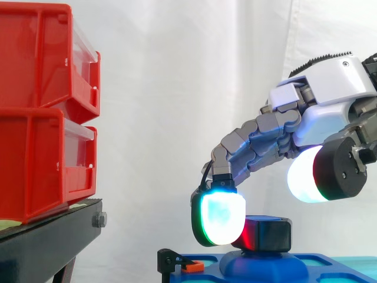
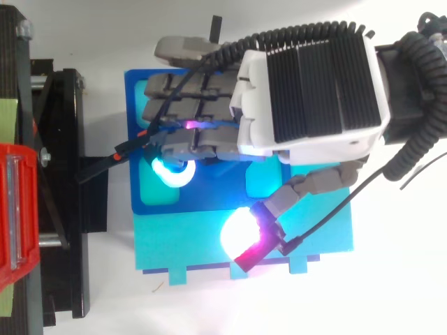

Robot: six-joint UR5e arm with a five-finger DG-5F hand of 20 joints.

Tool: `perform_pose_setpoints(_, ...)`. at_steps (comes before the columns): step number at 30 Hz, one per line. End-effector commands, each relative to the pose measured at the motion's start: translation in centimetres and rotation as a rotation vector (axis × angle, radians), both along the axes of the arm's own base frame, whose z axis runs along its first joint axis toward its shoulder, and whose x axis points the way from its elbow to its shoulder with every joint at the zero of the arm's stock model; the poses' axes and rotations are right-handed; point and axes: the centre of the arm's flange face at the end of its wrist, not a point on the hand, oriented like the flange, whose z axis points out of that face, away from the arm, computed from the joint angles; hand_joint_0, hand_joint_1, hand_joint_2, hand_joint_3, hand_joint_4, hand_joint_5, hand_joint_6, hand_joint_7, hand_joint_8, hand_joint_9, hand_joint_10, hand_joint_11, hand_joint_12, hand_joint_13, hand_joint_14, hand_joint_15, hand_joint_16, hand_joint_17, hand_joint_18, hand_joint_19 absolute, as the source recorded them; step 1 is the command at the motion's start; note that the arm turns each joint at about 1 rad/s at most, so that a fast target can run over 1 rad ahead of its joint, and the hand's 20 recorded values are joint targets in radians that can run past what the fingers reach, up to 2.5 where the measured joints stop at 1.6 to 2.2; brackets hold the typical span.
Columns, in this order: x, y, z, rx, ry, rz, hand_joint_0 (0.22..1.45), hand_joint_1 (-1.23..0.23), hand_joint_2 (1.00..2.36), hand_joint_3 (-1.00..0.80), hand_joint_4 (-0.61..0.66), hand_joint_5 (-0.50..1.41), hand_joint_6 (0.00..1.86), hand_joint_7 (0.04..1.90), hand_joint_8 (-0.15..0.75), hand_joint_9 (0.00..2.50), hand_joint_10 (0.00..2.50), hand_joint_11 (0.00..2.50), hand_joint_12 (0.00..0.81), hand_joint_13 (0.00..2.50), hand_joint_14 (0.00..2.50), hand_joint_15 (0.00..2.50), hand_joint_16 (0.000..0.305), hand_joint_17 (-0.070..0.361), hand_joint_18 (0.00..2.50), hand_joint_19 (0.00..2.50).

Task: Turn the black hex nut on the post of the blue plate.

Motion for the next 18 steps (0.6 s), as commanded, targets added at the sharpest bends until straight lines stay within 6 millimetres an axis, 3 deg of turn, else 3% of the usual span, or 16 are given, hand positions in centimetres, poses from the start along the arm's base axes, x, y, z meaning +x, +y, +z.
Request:
perform_pose_setpoints(1, -0.1, -0.6, 0.0, -0.008, -0.001, 0.0, 0.47, -0.47, 1.0, -0.5, 0.29, -0.16, 0.5, 0.94, 0.291, 0.38, 0.0, 0.02, 0.388, 0.08, 0.0, 0.0, 0.058, 0.131, 0.0, 0.02)
perform_pose_setpoints(18, -0.8, -2.8, -0.9, -0.004, 0.002, 0.016, 0.47, -0.47, 1.0, -0.5, 0.3, -0.16, 0.5, 0.94, 0.29, 0.38, 0.0, 0.02, 0.388, 0.08, 0.0, 0.0, 0.058, 0.13, 0.0, 0.03)
